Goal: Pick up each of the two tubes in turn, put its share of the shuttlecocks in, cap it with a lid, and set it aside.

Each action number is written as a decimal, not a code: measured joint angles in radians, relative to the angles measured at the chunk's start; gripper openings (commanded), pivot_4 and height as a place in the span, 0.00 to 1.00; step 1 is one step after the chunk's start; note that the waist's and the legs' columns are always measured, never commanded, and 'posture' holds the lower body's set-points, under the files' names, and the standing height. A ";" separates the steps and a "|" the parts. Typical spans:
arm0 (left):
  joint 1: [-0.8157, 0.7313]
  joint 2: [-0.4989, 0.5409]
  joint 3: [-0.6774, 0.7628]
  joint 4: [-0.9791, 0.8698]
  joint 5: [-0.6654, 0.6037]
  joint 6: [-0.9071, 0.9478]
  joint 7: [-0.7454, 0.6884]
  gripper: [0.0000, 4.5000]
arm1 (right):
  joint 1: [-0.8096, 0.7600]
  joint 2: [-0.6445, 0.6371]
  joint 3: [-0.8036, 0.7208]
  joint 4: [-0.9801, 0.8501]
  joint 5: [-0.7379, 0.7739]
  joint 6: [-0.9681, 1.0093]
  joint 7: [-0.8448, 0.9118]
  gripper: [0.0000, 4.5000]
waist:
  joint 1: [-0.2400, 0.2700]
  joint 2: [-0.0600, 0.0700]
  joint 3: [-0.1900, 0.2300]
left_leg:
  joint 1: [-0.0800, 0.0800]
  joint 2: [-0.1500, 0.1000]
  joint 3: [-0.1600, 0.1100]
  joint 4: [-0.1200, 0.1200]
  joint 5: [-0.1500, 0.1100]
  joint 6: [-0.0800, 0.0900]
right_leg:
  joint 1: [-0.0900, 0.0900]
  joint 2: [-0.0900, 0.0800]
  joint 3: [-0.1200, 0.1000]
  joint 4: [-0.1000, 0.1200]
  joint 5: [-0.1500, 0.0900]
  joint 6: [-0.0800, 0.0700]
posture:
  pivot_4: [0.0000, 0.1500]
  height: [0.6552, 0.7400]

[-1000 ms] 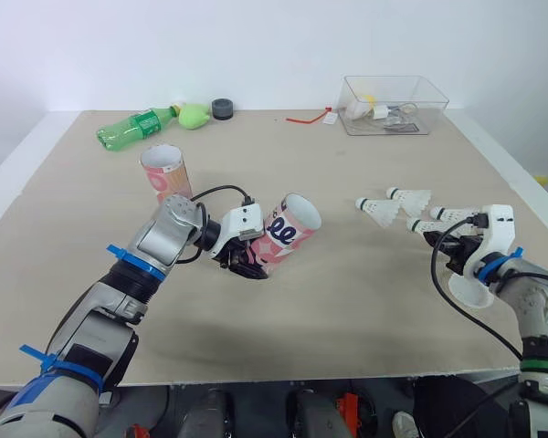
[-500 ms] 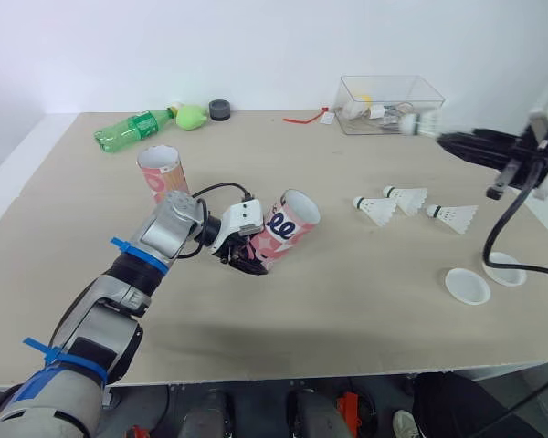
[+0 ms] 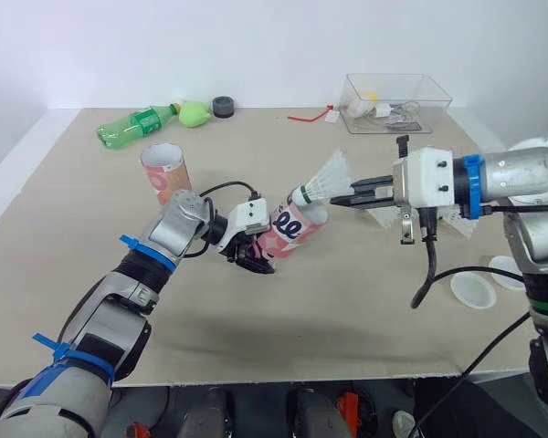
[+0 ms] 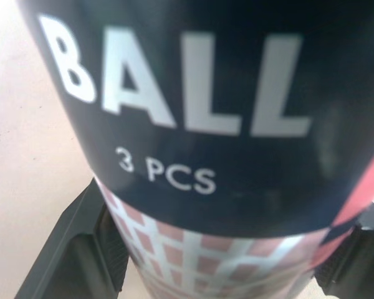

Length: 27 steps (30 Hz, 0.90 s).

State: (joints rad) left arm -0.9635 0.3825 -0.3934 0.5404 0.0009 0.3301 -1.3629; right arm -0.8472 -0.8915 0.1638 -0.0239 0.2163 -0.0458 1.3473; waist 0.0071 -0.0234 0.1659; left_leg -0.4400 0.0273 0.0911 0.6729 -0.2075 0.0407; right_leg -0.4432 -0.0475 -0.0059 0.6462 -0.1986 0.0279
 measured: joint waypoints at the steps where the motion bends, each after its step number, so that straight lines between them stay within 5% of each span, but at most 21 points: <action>1: 0.000 -0.001 0.000 0.000 0.000 0.000 0.001 0.72 | -0.002 0.003 0.006 0.009 -0.007 -0.009 0.006 0.01 | 0.000 0.000 0.000 | 0.000 0.000 0.000 0.000 0.000 0.000 | 0.000 0.000 0.000 0.000 0.000 0.000 | 1.00 1.00; 16: 0.001 -0.005 0.000 -0.008 -0.001 0.004 0.003 0.72 | -0.122 0.049 0.043 0.109 -0.058 -0.093 0.092 0.01 | 0.000 0.000 0.000 | 0.000 0.000 0.000 0.000 0.000 0.000 | 0.000 0.000 0.000 0.001 0.003 -0.005 | 1.00 1.00; 21: 0.001 -0.011 0.000 -0.009 -0.001 0.011 0.009 0.72 | -0.125 0.066 0.068 0.098 -0.061 -0.082 0.110 0.43 | 0.000 0.000 0.000 | 0.000 0.000 0.000 0.000 0.000 0.000 | 0.000 0.000 0.000 0.001 0.003 -0.005 | 1.00 1.00; 26: 0.005 -0.012 -0.003 -0.020 0.001 0.018 0.010 0.72 | -0.124 0.068 0.050 0.095 -0.061 -0.072 0.091 0.99 | 0.000 0.000 0.000 | 0.001 0.000 0.000 0.000 0.000 0.000 | 0.000 0.000 0.000 0.001 0.003 -0.005 | 1.00 1.00; 27: 0.006 -0.012 -0.002 -0.023 -0.001 0.019 0.010 0.72 | -0.125 0.068 0.039 0.095 -0.052 -0.058 0.092 0.99 | 0.000 0.000 0.000 | 0.001 0.000 0.000 0.000 0.000 0.000 | 0.000 0.000 0.000 0.001 0.003 -0.005 | 1.00 1.00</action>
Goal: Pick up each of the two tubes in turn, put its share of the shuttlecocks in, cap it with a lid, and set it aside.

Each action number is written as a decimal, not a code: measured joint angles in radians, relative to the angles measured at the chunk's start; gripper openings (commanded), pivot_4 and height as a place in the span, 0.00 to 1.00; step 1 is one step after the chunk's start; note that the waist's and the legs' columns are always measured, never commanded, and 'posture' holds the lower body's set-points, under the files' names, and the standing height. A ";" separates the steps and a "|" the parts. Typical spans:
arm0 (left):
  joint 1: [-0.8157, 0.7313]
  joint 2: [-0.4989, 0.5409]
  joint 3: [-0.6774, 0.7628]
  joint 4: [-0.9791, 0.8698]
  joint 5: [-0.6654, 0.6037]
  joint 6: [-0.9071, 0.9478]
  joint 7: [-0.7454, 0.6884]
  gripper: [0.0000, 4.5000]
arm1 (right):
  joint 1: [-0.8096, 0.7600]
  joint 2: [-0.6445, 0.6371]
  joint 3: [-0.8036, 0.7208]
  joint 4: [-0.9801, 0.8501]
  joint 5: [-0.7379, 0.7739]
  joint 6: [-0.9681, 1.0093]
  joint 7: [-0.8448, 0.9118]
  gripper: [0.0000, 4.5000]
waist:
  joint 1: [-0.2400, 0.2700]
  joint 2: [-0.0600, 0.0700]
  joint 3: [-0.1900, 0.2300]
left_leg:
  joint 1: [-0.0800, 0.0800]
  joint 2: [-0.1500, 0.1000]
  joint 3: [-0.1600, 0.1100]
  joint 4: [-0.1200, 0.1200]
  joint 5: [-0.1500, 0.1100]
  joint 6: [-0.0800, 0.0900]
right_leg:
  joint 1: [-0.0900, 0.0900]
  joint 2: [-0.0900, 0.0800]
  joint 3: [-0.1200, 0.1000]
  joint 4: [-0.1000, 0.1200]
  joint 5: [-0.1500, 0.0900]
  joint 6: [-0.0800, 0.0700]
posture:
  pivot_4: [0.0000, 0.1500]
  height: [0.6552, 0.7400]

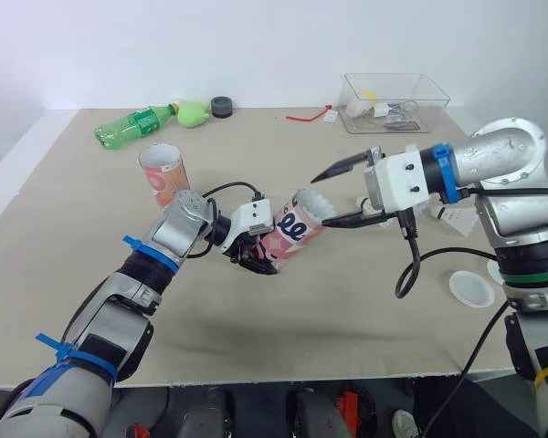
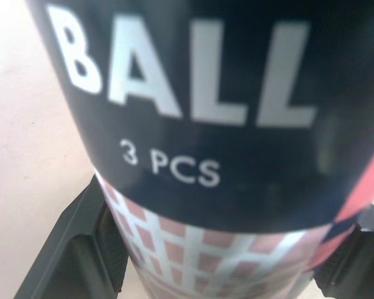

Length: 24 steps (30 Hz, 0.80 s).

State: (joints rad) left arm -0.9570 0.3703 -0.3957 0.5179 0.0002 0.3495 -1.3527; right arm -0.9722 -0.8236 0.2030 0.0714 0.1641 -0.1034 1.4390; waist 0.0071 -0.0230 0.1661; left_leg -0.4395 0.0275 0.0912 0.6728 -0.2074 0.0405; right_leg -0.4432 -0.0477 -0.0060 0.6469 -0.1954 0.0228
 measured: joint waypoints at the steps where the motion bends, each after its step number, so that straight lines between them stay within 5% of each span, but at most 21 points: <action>1: 0.001 0.001 0.001 0.000 0.000 0.001 0.002 0.72 | 0.000 -0.001 -0.003 0.000 0.010 0.016 0.004 0.99 | 0.000 0.000 0.000 | 0.000 0.000 0.000 0.000 0.000 0.000 | 0.000 0.000 0.000 0.000 0.000 0.000 | 1.00 1.00; 7: 0.027 -0.003 0.013 -0.017 -0.008 -0.017 0.036 0.72 | 0.034 -0.008 -0.176 -0.021 0.257 0.394 -0.072 0.99 | 0.001 0.000 0.000 | 0.000 0.000 0.000 0.000 0.000 0.000 | 0.000 -0.002 -0.001 0.000 0.001 -0.002 | 1.00 1.00; 13: 0.095 -0.017 0.064 -0.043 -0.049 -0.043 0.080 0.72 | 0.245 -0.050 -0.374 -0.128 0.480 0.726 -0.183 0.99 | 0.002 0.000 0.000 | 0.000 -0.001 -0.001 0.000 0.000 0.000 | 0.001 -0.004 -0.002 0.000 0.001 -0.003 | 1.00 1.00; 24: 0.239 -0.049 0.108 -0.149 -0.117 -0.095 0.126 0.72 | 0.384 -0.078 -0.379 -0.237 0.423 0.633 -0.238 0.99 | -0.001 0.000 0.000 | 0.001 0.001 0.000 0.000 0.001 -0.001 | 0.001 0.000 -0.001 0.000 -0.001 0.002 | 1.00 1.00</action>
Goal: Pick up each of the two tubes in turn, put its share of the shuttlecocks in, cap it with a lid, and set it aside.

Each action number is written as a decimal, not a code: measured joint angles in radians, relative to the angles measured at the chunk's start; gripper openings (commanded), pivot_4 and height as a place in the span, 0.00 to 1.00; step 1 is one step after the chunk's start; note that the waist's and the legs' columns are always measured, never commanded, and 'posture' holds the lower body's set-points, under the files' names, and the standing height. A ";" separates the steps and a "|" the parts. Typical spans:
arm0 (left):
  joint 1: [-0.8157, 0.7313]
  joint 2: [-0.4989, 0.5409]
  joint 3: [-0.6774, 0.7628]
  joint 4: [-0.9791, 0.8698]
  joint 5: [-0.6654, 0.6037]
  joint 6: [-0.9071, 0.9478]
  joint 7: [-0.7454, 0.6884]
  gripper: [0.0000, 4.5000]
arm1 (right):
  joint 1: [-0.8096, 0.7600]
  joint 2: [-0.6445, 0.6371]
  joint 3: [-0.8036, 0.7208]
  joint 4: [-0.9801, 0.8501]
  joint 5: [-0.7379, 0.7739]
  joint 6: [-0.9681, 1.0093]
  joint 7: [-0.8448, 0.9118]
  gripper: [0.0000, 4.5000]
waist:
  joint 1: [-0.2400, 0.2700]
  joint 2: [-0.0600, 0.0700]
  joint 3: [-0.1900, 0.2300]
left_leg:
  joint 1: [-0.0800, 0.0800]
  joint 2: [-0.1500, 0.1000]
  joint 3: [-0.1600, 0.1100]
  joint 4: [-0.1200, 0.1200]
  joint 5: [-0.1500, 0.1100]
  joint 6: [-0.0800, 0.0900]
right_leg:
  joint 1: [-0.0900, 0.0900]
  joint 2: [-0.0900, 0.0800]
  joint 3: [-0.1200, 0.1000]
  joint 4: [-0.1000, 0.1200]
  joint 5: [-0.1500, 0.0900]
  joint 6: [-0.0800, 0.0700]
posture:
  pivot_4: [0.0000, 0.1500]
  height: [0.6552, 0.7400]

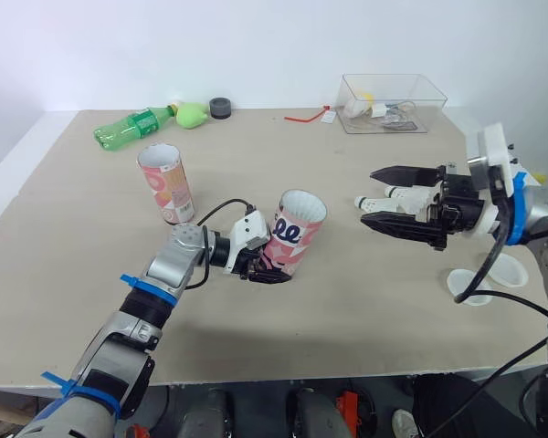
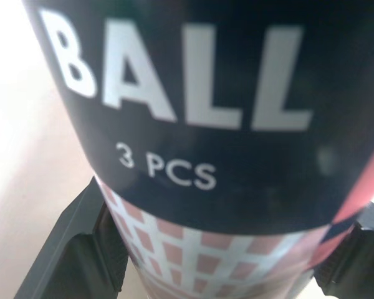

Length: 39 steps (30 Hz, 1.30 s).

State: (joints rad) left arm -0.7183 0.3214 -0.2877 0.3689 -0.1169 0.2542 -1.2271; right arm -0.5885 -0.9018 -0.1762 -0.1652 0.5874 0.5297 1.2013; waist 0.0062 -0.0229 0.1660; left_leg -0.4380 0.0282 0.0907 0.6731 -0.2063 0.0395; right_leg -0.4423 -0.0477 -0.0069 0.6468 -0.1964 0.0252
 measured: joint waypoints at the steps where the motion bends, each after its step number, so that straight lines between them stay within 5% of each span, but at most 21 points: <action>1: 0.000 0.010 -0.007 -0.002 0.004 -0.006 0.000 0.72 | -0.032 -0.001 0.027 0.007 -0.031 -0.042 0.011 0.88 | -0.002 0.000 0.000 | 0.000 0.000 0.001 0.000 0.000 0.000 | 0.000 0.001 0.001 0.000 0.000 -0.001 | 1.00 1.00; 10: -0.125 0.086 -0.079 -0.006 0.042 0.034 -0.109 0.72 | -0.381 0.010 0.306 0.115 -0.282 -0.445 0.256 0.02 | 0.000 0.001 0.000 | 0.000 0.002 0.000 0.000 0.001 0.000 | -0.001 0.003 0.001 0.000 -0.002 -0.004 | 1.00 1.00; 27: -0.200 0.087 -0.130 0.051 0.080 0.069 -0.178 0.72 | -0.569 0.223 0.704 0.476 -0.574 -0.916 0.369 0.02 | -0.002 0.001 0.001 | 0.000 0.003 0.000 0.000 0.000 -0.001 | -0.002 0.005 0.001 0.002 0.001 -0.005 | 1.00 1.00; 39: -0.199 0.054 -0.117 0.121 0.090 0.040 -0.118 0.72 | -0.619 0.291 0.723 0.634 -0.640 -1.024 0.371 0.02 | -0.001 0.001 0.001 | 0.000 0.002 0.000 0.000 0.002 -0.003 | -0.001 0.003 0.002 0.002 0.003 -0.007 | 1.00 1.00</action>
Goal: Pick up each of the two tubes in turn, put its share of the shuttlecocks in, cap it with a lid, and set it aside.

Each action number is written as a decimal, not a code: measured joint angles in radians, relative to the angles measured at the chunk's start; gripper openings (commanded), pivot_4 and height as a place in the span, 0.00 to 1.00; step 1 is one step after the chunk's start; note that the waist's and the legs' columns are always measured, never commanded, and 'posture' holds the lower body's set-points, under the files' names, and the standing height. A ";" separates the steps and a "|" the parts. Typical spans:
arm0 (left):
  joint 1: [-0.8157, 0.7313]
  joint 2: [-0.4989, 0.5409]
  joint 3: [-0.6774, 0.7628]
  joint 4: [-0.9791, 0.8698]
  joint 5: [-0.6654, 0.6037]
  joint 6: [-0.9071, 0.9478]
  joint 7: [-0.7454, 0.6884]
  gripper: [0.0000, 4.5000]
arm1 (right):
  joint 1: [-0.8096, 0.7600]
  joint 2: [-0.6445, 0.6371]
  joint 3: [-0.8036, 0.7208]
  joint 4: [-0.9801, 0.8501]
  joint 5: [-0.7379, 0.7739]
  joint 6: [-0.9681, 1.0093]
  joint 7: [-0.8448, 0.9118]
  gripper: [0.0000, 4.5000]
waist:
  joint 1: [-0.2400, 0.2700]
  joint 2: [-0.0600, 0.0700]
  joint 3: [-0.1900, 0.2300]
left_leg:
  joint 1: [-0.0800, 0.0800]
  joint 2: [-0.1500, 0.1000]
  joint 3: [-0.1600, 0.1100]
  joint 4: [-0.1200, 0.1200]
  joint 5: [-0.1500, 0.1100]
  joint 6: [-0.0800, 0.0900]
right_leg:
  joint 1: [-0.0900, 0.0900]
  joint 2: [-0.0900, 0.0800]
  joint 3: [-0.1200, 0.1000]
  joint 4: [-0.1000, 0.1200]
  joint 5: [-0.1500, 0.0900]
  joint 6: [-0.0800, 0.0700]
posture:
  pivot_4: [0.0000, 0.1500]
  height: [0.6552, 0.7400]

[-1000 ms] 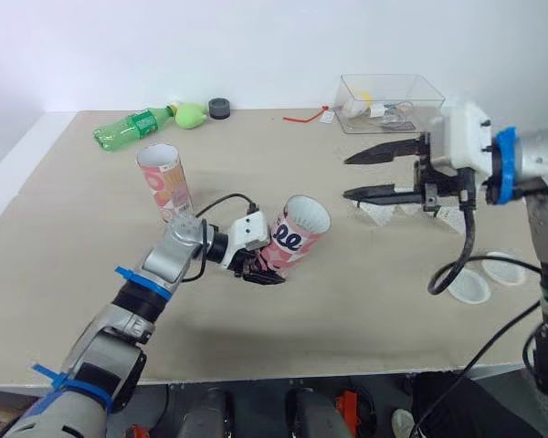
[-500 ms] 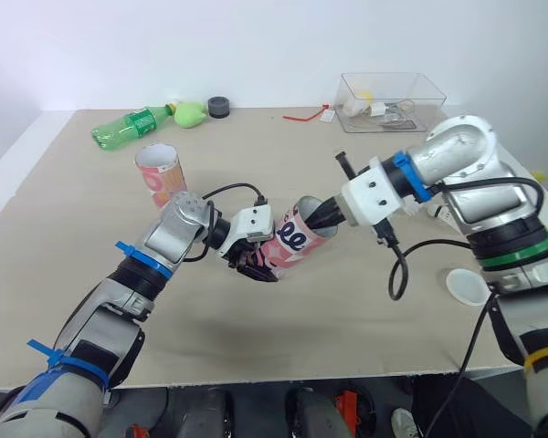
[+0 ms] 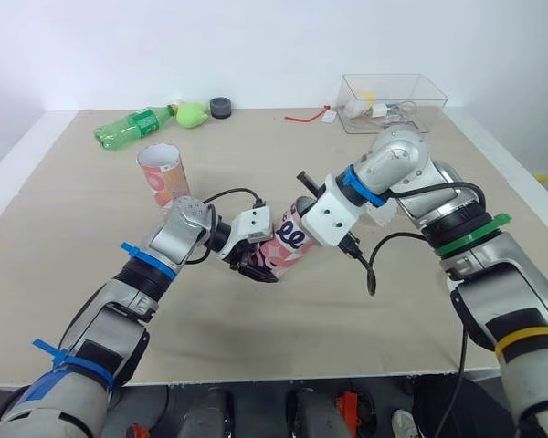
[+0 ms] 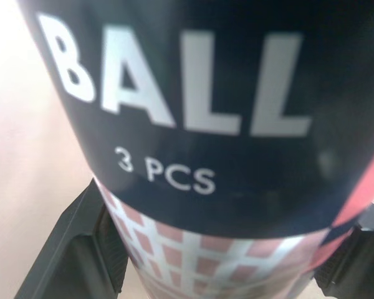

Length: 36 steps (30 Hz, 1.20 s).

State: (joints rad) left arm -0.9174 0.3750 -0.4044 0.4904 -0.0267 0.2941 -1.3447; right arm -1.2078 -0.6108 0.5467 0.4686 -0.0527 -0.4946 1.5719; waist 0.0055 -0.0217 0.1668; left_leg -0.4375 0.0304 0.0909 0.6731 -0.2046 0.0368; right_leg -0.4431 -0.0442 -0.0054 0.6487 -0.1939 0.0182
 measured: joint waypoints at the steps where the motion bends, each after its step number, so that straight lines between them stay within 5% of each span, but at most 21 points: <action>1: 0.002 -0.005 0.004 0.006 0.002 -0.011 0.009 0.72 | -0.004 -0.002 -0.003 0.008 0.006 0.004 0.001 0.02 | 0.000 0.000 0.000 | 0.000 0.000 0.000 0.000 0.000 0.000 | 0.000 0.000 0.000 0.000 0.000 -0.001 | 1.00 1.00; 7: 0.004 -0.009 0.010 0.029 0.006 -0.056 0.026 0.72 | -0.041 -0.048 -0.110 0.009 0.120 0.072 0.003 0.02 | 0.000 0.000 0.000 | 0.000 0.000 0.000 0.000 0.000 0.000 | 0.000 -0.001 0.000 0.000 0.001 -0.001 | 1.00 1.00; 15: 0.012 -0.031 0.027 0.054 0.007 -0.100 0.066 0.72 | -0.007 -0.164 -0.377 -0.107 0.360 0.476 -0.036 0.02 | 0.003 0.000 0.000 | 0.000 -0.001 0.000 -0.001 -0.001 0.000 | 0.000 -0.003 -0.001 0.000 0.001 -0.003 | 1.00 1.00; 20: 0.084 -0.074 0.096 0.050 -0.035 -0.109 0.125 0.72 | 0.303 -0.207 -0.630 -0.281 0.544 0.812 -0.246 0.02 | 0.004 -0.001 0.000 | -0.001 -0.003 0.000 -0.001 -0.001 0.001 | 0.001 -0.013 -0.004 -0.002 0.002 -0.002 | 1.00 1.00; 26: 0.222 -0.152 0.169 -0.007 -0.097 -0.144 0.221 0.72 | 0.628 -0.175 -0.767 -0.498 0.590 0.934 -0.478 0.02 | 0.002 0.000 0.000 | -0.001 -0.002 0.000 -0.001 -0.001 0.001 | 0.001 -0.006 -0.004 -0.001 0.002 0.000 | 1.00 1.00; 36: 0.380 -0.244 0.203 -0.081 -0.104 -0.257 0.405 0.72 | 0.836 -0.148 -0.843 -0.665 0.639 1.043 -0.685 0.02 | 0.003 0.000 -0.001 | 0.001 -0.003 0.000 0.000 0.003 0.003 | 0.003 -0.006 -0.002 -0.002 0.000 0.006 | 1.00 1.00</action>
State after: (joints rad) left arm -0.5378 0.1315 -0.2014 0.4090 -0.1305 0.0368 -0.9396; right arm -0.3723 -0.7584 -0.2967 -0.1964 0.5863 0.5487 0.8865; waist 0.0082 -0.0216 0.1662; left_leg -0.4368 0.0273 0.0912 0.6734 -0.2020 0.0399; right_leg -0.4403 -0.0501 -0.0071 0.6463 -0.1935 0.0241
